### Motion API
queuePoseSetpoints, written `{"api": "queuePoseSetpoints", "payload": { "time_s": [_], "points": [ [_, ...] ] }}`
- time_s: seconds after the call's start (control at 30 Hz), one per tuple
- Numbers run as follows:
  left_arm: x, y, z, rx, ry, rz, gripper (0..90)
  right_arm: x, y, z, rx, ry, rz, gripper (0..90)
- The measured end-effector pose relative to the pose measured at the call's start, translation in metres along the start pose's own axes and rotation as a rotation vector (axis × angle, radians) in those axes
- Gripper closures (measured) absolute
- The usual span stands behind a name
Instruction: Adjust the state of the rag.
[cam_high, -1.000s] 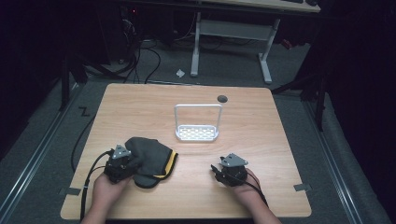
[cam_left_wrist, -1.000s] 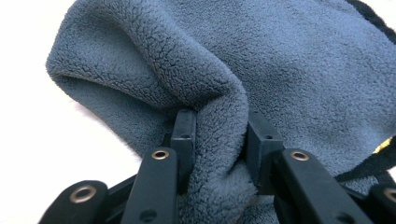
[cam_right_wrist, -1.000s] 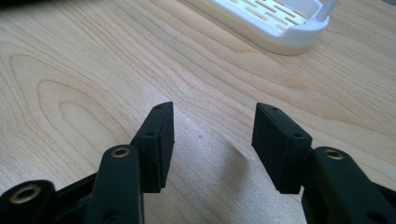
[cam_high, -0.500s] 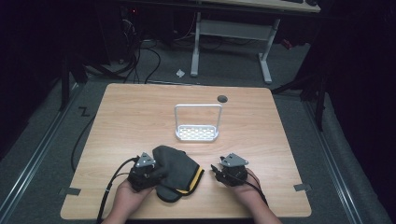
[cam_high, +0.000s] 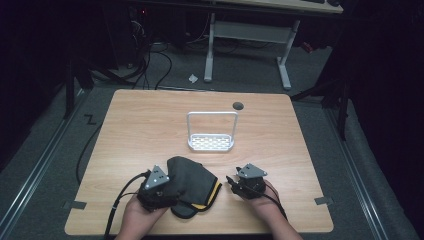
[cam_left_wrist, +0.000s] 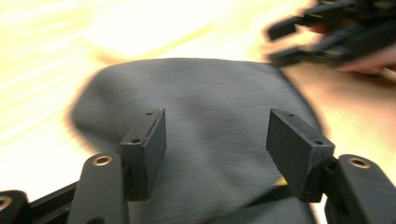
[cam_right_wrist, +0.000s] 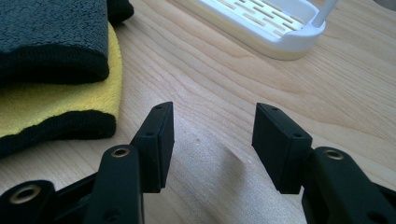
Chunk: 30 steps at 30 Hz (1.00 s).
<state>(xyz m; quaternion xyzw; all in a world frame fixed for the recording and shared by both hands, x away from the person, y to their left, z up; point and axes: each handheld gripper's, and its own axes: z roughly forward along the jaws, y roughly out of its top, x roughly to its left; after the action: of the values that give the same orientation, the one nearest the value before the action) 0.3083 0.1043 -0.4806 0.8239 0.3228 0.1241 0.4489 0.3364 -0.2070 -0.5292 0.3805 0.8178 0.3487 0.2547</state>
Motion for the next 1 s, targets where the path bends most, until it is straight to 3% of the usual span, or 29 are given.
{"api": "queuePoseSetpoints", "payload": {
  "time_s": [0.1, 0.17, 0.23, 0.3, 0.37, 0.5, 0.57, 0.63, 0.8, 0.87, 1.0],
  "points": [
    [-0.015, -0.002, 0.017, 0.078, -0.027, 0.069, 34.2, 0.0, 0.0, 0.0, 0.0, 0.0, 0.0, 49.3],
    [-0.02, -0.006, 0.031, 0.151, -0.006, 0.115, 29.6, 0.0, 0.0, 0.0, -0.001, 0.001, 0.0, 49.2],
    [-0.02, -0.01, 0.042, 0.211, 0.002, 0.126, 23.1, 0.0, 0.0, -0.001, -0.003, 0.001, -0.001, 49.2],
    [-0.023, -0.014, 0.046, 0.216, 0.038, 0.16, 22.4, 0.0, 0.0, -0.002, -0.003, 0.002, 0.005, 49.0],
    [-0.024, -0.018, 0.047, 0.211, 0.079, 0.193, 36.3, 0.0, 0.0, -0.002, -0.005, 0.005, 0.007, 48.7],
    [-0.023, -0.019, 0.047, 0.198, 0.1, 0.198, 58.7, 0.002, 0.001, -0.003, -0.006, 0.009, 0.007, 48.5],
    [-0.02, -0.019, 0.045, 0.185, 0.108, 0.184, 70.2, 0.003, 0.001, -0.003, -0.006, 0.01, 0.004, 48.5],
    [-0.015, -0.017, 0.042, 0.161, 0.099, 0.141, 75.1, 0.004, 0.001, -0.004, -0.008, 0.012, 0.0, 48.5],
    [0.004, -0.006, 0.02, 0.026, 0.087, 0.021, 76.6, 0.008, 0.004, -0.005, -0.016, 0.022, 0.0, 48.4],
    [0.011, 0.001, 0.008, -0.026, 0.11, 0.002, 76.7, 0.011, 0.005, -0.006, -0.016, 0.035, 0.0, 48.4],
    [0.023, 0.007, -0.009, -0.083, 0.131, -0.031, 76.8, 0.02, 0.008, -0.007, -0.024, 0.059, -0.01, 48.2]
  ]
}}
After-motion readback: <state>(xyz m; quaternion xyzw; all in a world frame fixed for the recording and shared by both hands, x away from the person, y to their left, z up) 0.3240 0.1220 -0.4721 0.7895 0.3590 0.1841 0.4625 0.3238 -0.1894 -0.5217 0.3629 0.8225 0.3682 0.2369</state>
